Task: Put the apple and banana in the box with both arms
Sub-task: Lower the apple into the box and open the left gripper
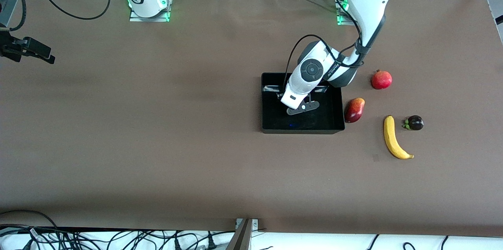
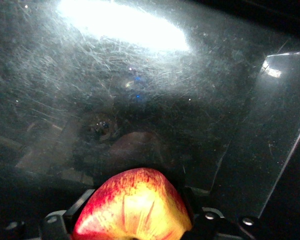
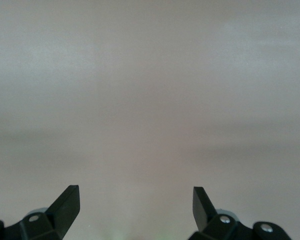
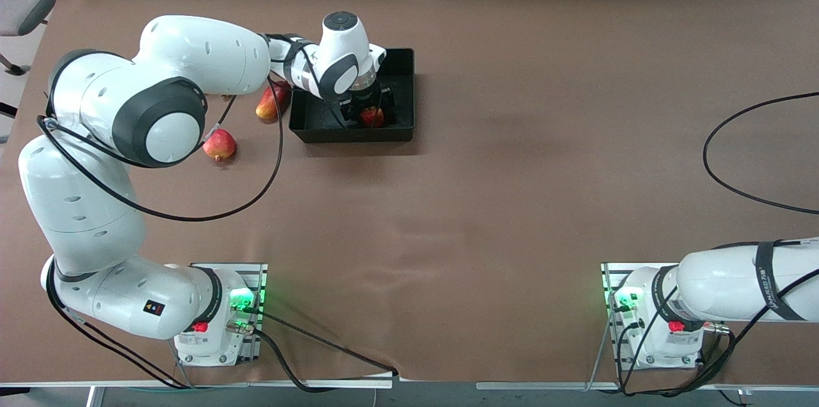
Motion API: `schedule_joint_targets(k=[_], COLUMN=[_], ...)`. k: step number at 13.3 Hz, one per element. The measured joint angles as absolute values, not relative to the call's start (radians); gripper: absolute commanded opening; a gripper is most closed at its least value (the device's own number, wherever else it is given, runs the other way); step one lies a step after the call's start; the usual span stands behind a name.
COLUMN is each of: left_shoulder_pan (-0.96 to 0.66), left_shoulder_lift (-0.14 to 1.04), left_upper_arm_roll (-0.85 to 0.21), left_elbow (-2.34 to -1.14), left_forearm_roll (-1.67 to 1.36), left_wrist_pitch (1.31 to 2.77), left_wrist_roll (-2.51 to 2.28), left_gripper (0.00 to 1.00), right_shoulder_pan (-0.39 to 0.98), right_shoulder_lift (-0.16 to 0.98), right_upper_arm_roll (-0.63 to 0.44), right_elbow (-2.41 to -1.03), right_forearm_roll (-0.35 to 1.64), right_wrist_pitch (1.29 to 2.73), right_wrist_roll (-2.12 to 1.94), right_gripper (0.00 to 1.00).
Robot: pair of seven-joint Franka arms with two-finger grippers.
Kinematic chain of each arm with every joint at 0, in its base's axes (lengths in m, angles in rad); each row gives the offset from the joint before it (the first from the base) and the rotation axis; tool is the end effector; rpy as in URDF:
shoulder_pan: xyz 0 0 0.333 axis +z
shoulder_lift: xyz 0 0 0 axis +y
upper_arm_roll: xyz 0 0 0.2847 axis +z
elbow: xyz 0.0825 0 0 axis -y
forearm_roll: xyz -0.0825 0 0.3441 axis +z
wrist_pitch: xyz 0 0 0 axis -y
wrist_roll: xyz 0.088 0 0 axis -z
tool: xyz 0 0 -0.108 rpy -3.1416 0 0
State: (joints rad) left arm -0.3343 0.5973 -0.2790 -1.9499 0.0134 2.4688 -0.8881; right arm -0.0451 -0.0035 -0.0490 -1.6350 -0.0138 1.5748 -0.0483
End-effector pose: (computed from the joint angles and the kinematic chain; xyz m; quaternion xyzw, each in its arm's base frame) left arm 0.4693 -0.3271 0.1808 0.9852 0.1518 -0.0711 0.0353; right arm 0.5093 -0.0496 0.5667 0.9993 -0.0227 -0.0288 0.0048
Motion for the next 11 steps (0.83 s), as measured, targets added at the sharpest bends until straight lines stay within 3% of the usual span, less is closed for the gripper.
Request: schedule_joint_targets(k=[2,3,4,5,11], left_shoulder_pan=[-0.334,-0.334,-0.334,-0.334,-0.334], left_shoulder_lift=[0.597,0.598,0.598,0.598,0.605], left_upper_arm_roll=[-0.279,-0.279,-0.279,-0.279,-0.279], left_elbow=[-1.950,-1.950,-1.950,-1.950,-1.938], left_forearm_roll=[0.013,0.013,0.013,0.013,0.013], left_wrist_pitch=[2.469,2.469,2.469,2.469,2.468], left_wrist_roll=[-0.890,-0.890,-0.890,-0.890,-0.903], left_gripper=[0.16,0.40,0.87,1.00,1.00], right_shoulder_pan=[-0.045,-0.045,-0.045,-0.045,-0.045], right_shoulder_lift=[-0.004,-0.004,-0.004,-0.004,-0.004], right_upper_arm_roll=[-0.049,-0.049,-0.049,-0.049,-0.049], right_elbow=[-1.635,-1.635,-1.635,-1.635,-1.635], right_forearm_roll=[-0.014,-0.014,-0.014,-0.014,-0.014], right_wrist_pitch=[1.575,1.575,1.575,1.575,1.575], right_wrist_roll=[-0.048,-0.048,-0.048,-0.048,-0.048], right_gripper=[1.00,1.00,1.00,1.00,1.00])
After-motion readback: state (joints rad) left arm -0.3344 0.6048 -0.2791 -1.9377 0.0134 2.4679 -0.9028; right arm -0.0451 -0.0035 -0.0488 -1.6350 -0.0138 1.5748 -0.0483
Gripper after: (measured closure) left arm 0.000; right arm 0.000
